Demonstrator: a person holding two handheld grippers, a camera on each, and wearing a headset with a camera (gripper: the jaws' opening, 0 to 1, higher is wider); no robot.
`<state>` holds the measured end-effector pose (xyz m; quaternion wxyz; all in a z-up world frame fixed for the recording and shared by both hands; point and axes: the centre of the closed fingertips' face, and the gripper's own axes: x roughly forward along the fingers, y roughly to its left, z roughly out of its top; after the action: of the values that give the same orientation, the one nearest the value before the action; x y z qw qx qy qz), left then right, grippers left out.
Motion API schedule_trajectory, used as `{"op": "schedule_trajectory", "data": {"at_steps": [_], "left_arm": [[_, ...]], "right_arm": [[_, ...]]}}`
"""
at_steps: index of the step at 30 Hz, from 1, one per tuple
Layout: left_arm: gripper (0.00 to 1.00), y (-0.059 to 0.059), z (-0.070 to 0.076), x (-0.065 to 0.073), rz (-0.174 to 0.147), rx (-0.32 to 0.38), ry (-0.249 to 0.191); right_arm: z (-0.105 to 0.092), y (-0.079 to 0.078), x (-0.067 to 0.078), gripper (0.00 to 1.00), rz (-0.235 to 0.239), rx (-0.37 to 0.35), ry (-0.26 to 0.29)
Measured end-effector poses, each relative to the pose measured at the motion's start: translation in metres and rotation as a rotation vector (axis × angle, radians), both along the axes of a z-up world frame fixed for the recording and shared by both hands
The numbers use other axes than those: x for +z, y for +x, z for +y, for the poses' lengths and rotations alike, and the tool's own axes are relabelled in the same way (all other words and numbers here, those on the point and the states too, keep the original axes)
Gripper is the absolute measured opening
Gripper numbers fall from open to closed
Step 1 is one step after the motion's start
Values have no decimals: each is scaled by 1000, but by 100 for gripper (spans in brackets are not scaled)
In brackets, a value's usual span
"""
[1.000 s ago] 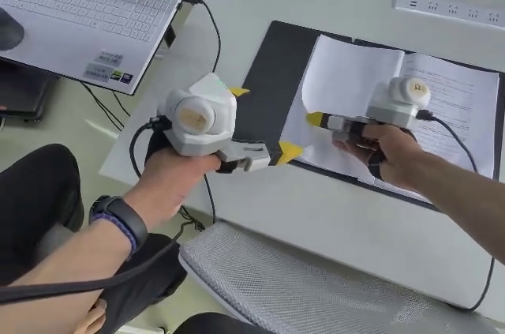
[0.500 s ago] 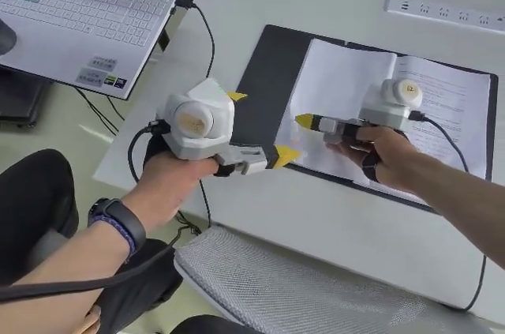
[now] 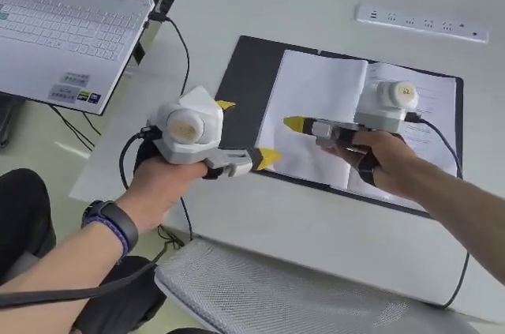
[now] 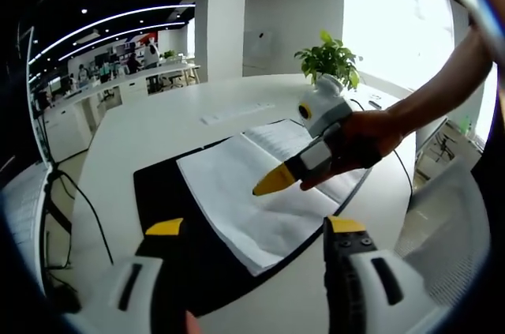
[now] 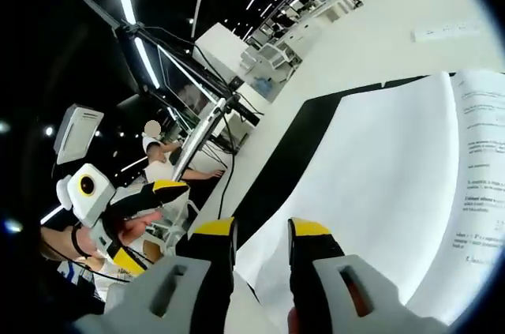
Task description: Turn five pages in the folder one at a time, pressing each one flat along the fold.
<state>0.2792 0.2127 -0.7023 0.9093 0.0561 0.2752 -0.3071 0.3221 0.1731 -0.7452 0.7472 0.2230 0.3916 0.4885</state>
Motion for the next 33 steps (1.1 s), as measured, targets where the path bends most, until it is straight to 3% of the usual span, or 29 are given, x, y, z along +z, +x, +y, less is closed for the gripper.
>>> {"op": "schedule_trajectory", "data": {"at_steps": [5,14,22,27,31,33], "left_arm": [[66,6,-7,-11,18,-7,0],[59,17,-23,-44,69,-18,-7],[48,19,-32,-75,121,-38,9],[46,19,-31,-87,141,-32,25],[40,16,-26,-98,155,-27,72],[40,15,-25,-103,168,-17,69]], "right_arm": [[-22,8,17,25,-38,-52,9],[-52,16,42,24,-99,-102,22],[-74,11,38,22,-103,-121,4],[-83,5,33,22,-97,-123,-2],[-87,3,27,19,-76,-125,-4],[-88,3,26,19,-77,-127,-5]]}}
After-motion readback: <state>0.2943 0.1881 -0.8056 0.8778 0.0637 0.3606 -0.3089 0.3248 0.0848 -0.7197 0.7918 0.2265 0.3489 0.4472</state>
